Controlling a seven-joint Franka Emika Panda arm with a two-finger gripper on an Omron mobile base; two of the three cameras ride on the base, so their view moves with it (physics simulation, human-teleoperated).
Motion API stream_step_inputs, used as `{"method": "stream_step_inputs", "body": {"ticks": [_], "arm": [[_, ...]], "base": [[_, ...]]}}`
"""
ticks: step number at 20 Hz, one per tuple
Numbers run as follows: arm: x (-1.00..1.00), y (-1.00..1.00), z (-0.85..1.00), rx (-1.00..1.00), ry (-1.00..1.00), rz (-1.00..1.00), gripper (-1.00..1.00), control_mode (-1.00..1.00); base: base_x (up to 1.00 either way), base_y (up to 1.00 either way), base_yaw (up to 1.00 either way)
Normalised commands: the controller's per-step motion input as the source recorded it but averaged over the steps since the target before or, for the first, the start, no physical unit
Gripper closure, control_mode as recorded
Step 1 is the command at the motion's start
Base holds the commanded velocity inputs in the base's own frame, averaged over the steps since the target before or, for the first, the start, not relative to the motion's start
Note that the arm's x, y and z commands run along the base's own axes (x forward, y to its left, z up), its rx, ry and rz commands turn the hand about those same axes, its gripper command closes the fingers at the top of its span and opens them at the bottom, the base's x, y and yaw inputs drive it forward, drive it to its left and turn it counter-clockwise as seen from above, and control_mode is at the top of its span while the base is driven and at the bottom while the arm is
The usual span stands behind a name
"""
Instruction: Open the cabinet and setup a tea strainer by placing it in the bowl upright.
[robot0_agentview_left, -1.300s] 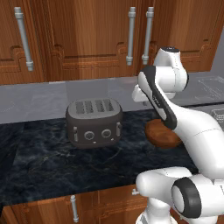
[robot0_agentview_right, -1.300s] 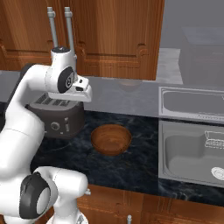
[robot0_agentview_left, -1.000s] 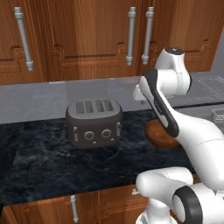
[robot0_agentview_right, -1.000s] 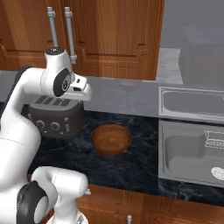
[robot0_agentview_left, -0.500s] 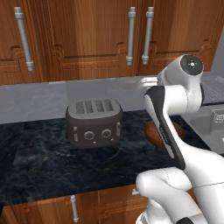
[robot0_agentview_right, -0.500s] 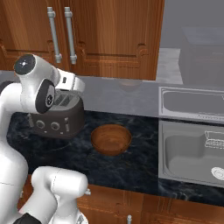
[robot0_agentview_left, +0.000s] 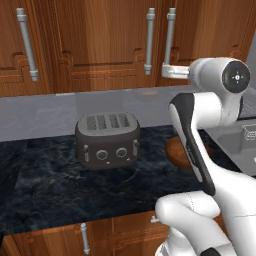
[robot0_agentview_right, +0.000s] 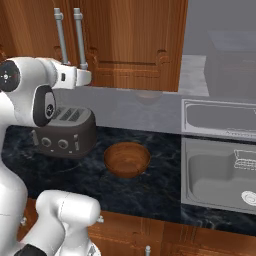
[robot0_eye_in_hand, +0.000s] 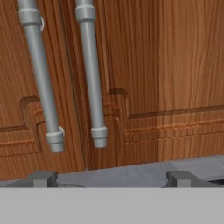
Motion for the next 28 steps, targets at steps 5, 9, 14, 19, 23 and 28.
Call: {"method": "stream_step_inputs", "body": {"ticks": [5,9,14,19,23,28], "arm": [[0.17,-0.09,0.21,0.0,0.09,-0.01,-1.0,-1.0],[0.03,0.0,0.0,0.0,0.03,0.0,-1.0,-1.0],[0.06,0.0,0.0,0.0,0.11,0.07,-1.0,-1.0],[0.19,0.01,0.0,0.0,0.23,0.11,-1.0,-1.0],[0.17,0.02,0.0,0.0,0.13,0.09,-1.0,-1.0],[0.22,0.09,0.0,0.0,0.0,0.01,-1.0,-1.0]], "base": [[0.0,0.0,0.0],[0.0,0.0,0.0],[0.0,0.0,0.0],[0.0,0.0,0.0],[0.0,0.0,0.0],[0.0,0.0,0.0]]}}
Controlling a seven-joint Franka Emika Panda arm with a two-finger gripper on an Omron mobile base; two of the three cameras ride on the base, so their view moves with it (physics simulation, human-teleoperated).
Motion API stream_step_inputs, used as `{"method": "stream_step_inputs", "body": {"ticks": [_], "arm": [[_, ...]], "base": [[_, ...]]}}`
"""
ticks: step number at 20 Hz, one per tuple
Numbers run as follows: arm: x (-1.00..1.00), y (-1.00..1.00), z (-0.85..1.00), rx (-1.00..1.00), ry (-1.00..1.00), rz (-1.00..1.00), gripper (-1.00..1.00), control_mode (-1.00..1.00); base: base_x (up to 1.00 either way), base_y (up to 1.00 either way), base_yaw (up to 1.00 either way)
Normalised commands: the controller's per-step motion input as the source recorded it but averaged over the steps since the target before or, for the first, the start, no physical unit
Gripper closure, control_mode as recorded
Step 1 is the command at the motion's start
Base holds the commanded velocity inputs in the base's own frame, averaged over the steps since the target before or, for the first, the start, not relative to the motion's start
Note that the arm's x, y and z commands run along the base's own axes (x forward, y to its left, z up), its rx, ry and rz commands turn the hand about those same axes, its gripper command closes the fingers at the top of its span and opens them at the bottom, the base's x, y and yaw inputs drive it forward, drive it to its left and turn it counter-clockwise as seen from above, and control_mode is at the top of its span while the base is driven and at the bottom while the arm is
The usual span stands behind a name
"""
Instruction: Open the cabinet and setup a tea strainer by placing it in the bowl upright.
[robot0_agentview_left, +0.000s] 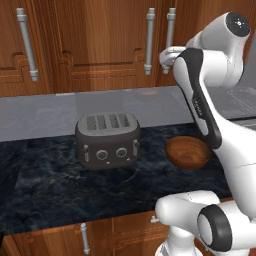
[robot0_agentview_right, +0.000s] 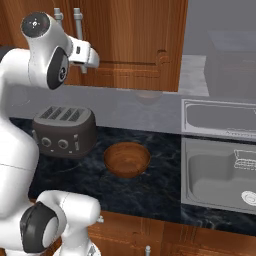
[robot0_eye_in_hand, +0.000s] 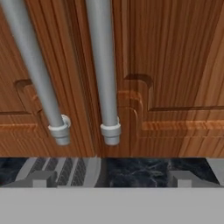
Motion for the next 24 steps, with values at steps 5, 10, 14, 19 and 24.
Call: {"method": "stream_step_inputs", "body": {"ticks": [5,10,14,19,24], "arm": [[0.39,0.01,0.0,0.0,0.0,0.0,-1.0,-1.0],[0.37,0.0,0.0,-0.01,0.0,0.0,-1.0,-1.0],[0.48,0.0,0.0,-0.04,0.0,-0.05,-1.0,-1.0],[0.49,0.01,0.0,-0.05,0.0,-0.09,-1.0,-1.0],[0.42,0.03,0.0,-0.01,-0.03,-0.04,-1.0,-1.0]], "base": [[0.0,0.0,0.0],[0.0,0.0,0.0],[0.0,0.0,0.0],[0.0,0.0,0.0],[0.0,0.0,0.0]]}}
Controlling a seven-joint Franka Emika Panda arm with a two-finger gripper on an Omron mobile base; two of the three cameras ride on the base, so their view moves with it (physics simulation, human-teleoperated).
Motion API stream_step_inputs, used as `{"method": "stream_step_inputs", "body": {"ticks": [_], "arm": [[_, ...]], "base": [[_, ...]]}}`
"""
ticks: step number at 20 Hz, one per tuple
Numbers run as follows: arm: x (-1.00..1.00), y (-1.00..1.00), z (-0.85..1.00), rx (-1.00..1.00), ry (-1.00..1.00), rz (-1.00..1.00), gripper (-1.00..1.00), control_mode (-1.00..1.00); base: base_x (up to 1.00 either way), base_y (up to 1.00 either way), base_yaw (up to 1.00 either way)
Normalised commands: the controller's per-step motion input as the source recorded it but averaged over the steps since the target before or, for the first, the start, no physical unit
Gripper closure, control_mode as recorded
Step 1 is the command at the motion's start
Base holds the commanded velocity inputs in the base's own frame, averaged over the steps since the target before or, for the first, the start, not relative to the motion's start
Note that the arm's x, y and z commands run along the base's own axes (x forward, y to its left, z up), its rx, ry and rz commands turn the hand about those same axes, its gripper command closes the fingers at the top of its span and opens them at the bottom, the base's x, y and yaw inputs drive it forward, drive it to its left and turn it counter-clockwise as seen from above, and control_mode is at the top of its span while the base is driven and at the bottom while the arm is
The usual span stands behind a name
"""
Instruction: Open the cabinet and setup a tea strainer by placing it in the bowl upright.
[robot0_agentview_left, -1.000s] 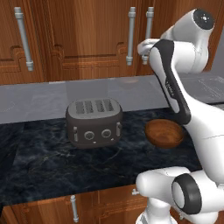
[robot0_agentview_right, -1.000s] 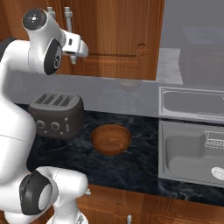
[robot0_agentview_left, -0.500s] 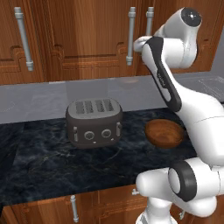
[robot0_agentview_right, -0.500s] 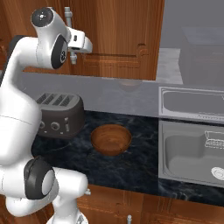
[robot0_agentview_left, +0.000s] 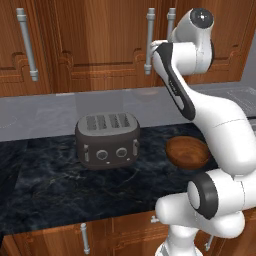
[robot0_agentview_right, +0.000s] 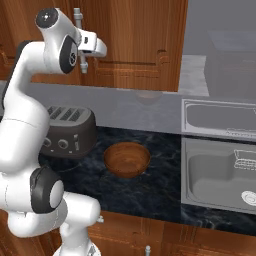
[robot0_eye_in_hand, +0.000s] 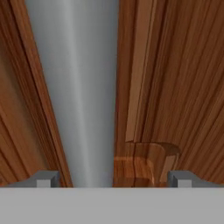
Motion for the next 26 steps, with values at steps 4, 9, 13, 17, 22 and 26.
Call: {"method": "stream_step_inputs", "body": {"ticks": [4,9,13,17,22,26], "arm": [[0.32,0.0,-0.02,0.0,-0.03,0.0,-1.0,-1.0],[0.35,0.0,-0.12,0.0,-0.08,0.0,-1.0,-1.0],[0.29,0.0,-0.09,0.0,-0.1,0.0,1.0,-1.0],[0.23,0.0,-0.02,0.0,-0.06,0.0,1.0,-1.0],[0.14,0.0,0.0,0.0,-0.02,0.0,1.0,-1.0],[0.04,0.0,0.0,0.0,0.0,0.0,1.0,-1.0]], "base": [[0.0,0.0,0.0],[0.0,0.0,0.0],[0.0,0.0,0.0],[0.0,0.0,0.0],[0.0,0.0,0.0],[0.0,0.0,0.0]]}}
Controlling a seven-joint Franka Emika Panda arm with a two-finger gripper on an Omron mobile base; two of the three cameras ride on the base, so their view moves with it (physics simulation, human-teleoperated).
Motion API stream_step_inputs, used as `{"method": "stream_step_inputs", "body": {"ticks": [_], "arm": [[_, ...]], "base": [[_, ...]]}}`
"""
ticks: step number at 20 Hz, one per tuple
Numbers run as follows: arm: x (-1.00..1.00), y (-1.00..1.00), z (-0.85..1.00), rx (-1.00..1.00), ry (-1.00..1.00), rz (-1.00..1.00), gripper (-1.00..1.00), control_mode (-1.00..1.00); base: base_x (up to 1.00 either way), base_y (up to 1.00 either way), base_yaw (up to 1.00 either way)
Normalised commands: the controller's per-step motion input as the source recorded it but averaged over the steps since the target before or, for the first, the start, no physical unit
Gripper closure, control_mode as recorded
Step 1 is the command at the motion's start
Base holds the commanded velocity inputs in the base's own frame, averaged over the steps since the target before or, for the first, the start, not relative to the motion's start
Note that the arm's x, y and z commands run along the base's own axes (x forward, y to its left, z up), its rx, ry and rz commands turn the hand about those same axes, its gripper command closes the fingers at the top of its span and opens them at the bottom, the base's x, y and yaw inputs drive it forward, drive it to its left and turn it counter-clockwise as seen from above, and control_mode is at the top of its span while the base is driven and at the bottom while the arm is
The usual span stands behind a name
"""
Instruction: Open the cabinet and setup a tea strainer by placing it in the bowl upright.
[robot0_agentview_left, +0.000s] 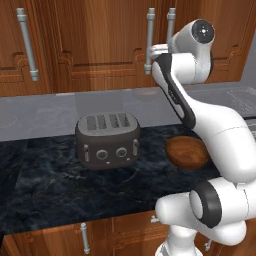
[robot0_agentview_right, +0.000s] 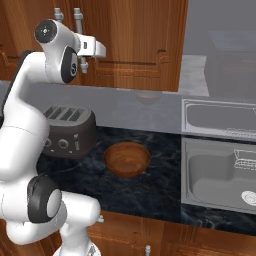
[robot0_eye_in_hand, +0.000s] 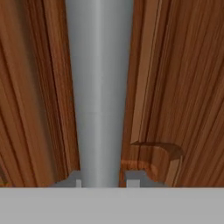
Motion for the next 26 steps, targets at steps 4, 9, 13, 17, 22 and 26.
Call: {"method": "stream_step_inputs", "body": {"ticks": [4,9,13,17,22,26], "arm": [[-0.02,0.0,0.0,0.0,0.02,0.0,1.0,-1.0],[-0.18,-0.26,0.0,0.01,0.03,-0.01,1.0,-1.0],[-0.64,-0.64,0.0,0.05,0.0,0.0,1.0,-1.0],[-0.88,-0.76,0.07,0.09,0.0,0.0,1.0,-1.0],[-0.99,-0.65,0.14,0.1,0.0,0.01,1.0,-1.0],[-0.98,-0.64,0.14,0.13,0.0,0.06,1.0,-1.0]], "base": [[0.0,0.0,0.0],[0.0,0.0,0.0],[0.0,0.0,0.0],[0.0,0.0,0.0],[0.0,0.0,0.0],[0.0,0.0,0.0]]}}
